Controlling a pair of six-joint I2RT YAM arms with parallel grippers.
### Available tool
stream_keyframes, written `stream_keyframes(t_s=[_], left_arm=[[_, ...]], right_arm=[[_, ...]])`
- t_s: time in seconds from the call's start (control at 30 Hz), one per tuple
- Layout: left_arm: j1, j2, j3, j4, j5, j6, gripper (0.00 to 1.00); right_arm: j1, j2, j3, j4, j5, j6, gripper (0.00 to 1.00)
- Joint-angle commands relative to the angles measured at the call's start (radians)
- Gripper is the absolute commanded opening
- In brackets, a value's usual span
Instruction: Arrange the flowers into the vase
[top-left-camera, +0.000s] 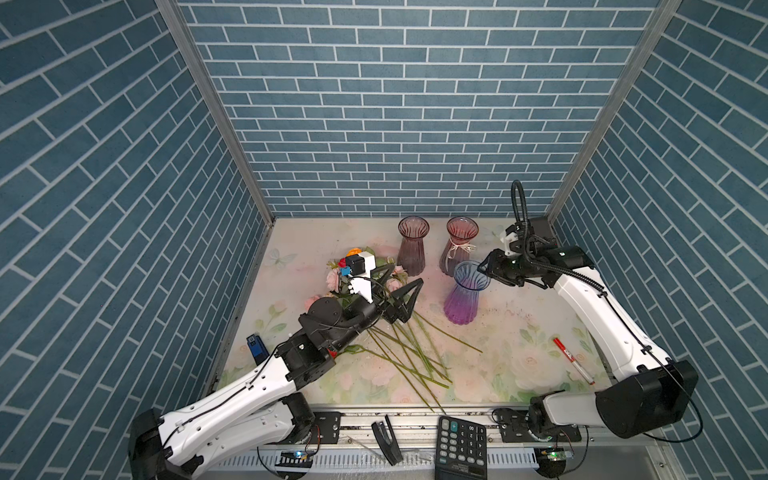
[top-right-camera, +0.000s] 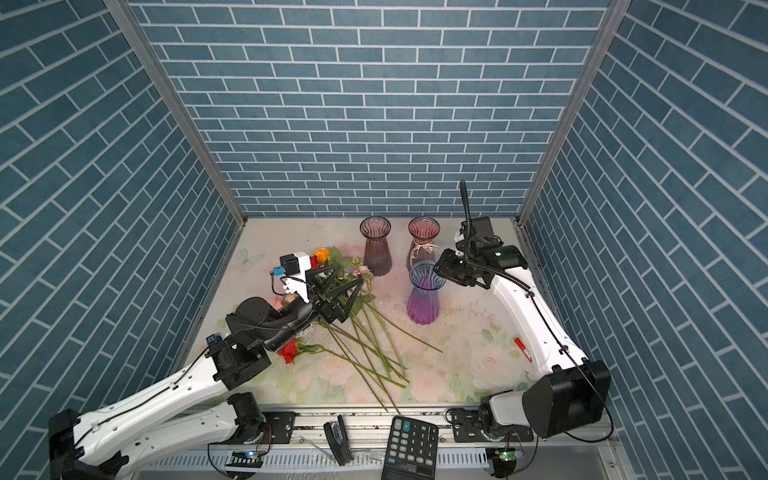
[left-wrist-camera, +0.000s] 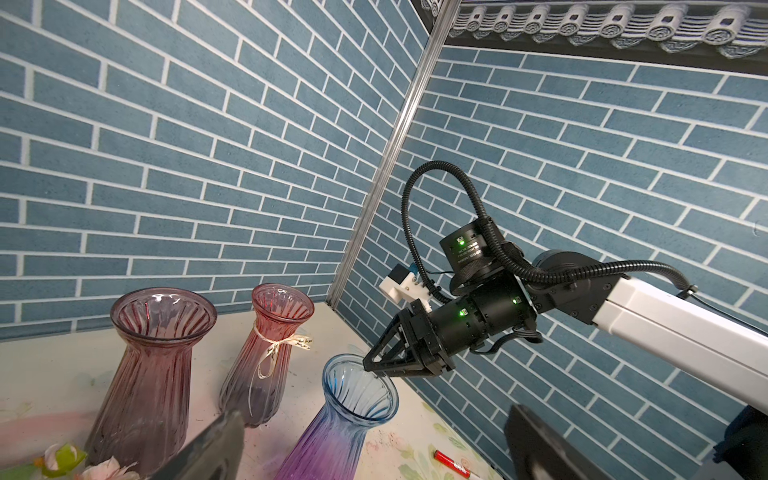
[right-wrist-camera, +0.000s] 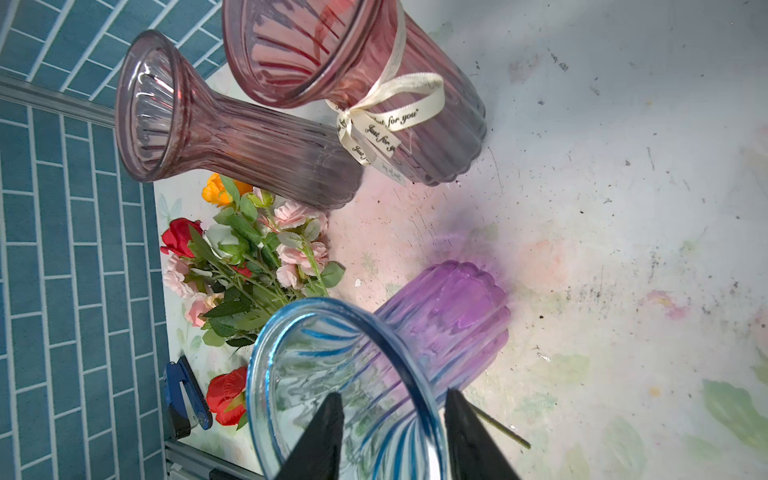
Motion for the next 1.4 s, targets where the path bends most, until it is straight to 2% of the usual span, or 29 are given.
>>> stream_keyframes(t_s=[0.0, 0.1, 0.17, 0.3, 0.5, 0.83, 1.0, 1.2, 1.37], left_arm=[[-0.002, -0.019, -0.011, 0.004, -0.017, -0.007, 1.0], [-0.002, -0.021, -0.011, 0.002, -0.028, -0.012, 1.0], [-0.002, -0.023, -0.011, 0.002, -0.039, -0.02, 1.0], [-0.001, -0.03, -0.035, 0.002, -0.062, -0.033, 1.0], [-0.002, -0.048, -0.053, 0.005, -0.087, -0.045, 1.0], [-0.002, -0.088, -0.092, 0.0, -0.156, -0.07, 1.0], [-0.002, -0.097, -0.098, 0.0, -0.161, -0.071, 1.0], [0.0, -0.113, -0.112, 0.002, -0.178, -0.075, 1.0], [0.0, -0.108, -0.11, 0.002, -0.175, -0.076, 1.0]], right_arm=[[0.017, -0.076, 0.077, -0.047, 0.084, -0.055, 0.41], [0.077, -0.109, 0.132, -0.05, 0.135, -0.139, 0.34], [0.16, -0.093, 0.171, -0.053, 0.145, -0.222, 0.34], [0.376, 0.012, 0.252, -0.11, 0.214, -0.359, 0.35], [0.528, 0.23, 0.294, -0.147, 0.201, -0.42, 0.37], [0.555, 0.501, 0.326, -0.123, 0.227, -0.374, 0.33], [0.558, 0.604, 0.344, -0.112, 0.247, -0.404, 0.33], [0.555, 0.641, 0.365, -0.09, 0.253, -0.441, 0.32], [0.551, 0.684, 0.425, -0.137, 0.215, -0.496, 0.33]])
